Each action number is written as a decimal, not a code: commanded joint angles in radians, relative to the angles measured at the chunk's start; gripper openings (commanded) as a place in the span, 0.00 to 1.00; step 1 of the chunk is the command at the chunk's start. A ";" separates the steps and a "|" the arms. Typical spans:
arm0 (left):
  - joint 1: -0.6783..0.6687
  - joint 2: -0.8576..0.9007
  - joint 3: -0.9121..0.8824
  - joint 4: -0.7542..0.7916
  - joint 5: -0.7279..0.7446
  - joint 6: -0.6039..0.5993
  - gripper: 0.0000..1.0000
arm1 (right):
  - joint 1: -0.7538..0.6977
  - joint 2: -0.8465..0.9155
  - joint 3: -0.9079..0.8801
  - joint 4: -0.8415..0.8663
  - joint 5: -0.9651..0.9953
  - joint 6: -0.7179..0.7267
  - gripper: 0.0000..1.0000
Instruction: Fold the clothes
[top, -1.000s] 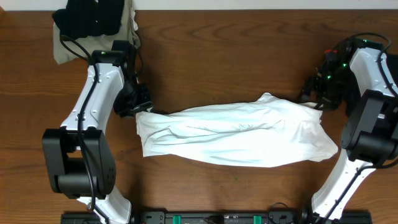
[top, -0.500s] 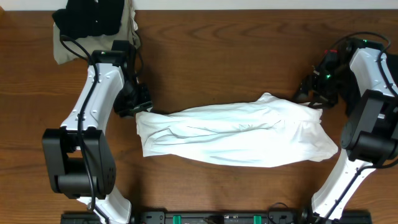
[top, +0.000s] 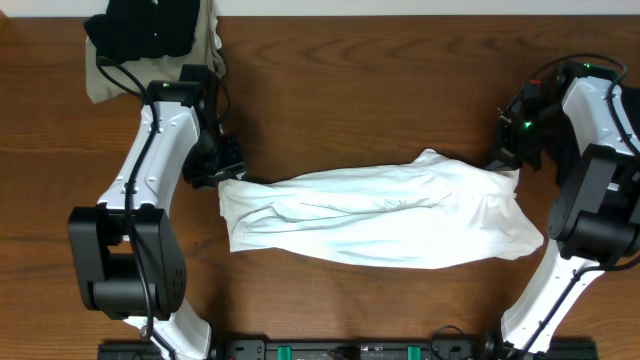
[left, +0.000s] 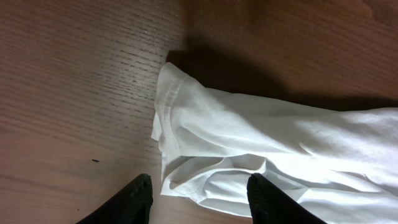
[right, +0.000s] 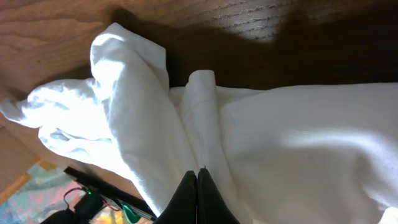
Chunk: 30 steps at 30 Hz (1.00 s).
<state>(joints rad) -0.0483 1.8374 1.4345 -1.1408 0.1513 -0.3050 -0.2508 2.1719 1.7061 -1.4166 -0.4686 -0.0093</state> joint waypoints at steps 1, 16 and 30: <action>0.003 -0.006 -0.008 -0.001 0.002 0.020 0.52 | 0.005 -0.023 0.000 0.000 -0.010 0.013 0.01; 0.003 -0.006 -0.008 0.005 0.002 0.020 0.52 | -0.011 -0.135 0.000 -0.087 0.264 0.132 0.32; 0.003 -0.006 -0.008 0.006 0.002 0.020 0.52 | -0.030 -0.135 -0.006 -0.084 0.298 0.193 0.61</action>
<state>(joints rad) -0.0483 1.8374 1.4345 -1.1355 0.1513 -0.3050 -0.2756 2.0499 1.7061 -1.5021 -0.1600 0.1780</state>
